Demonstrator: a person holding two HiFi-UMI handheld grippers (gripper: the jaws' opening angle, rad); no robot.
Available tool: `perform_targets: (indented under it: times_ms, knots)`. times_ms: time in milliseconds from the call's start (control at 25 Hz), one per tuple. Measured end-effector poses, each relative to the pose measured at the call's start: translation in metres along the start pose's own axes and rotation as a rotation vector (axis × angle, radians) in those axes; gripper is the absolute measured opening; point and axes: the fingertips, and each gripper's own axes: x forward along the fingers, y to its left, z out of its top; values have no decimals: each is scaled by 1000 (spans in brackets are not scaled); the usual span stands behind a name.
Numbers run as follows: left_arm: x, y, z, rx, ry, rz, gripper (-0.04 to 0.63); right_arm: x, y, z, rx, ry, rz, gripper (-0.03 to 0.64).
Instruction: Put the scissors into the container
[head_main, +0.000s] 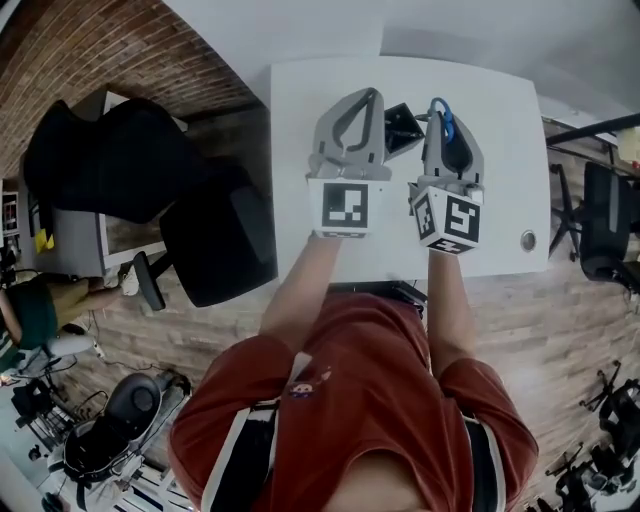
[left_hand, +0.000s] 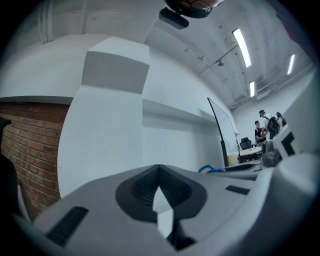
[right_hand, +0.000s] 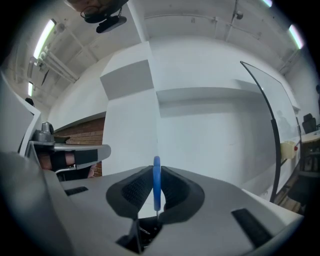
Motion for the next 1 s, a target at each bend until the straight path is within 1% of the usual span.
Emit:
perform_targets:
  times_ms: [440,680,1000]
  knots:
    - [18,8,-33,-34,41,-13,12,22,-2,-43,1,90,-14,55]
    - [21,14,-55,-84,76,-6,12,30,3,-68,-11,150,-16,55]
    - [29,17,-82,-98,112,-14,12,39,2,-97,-18,197,-28,55]
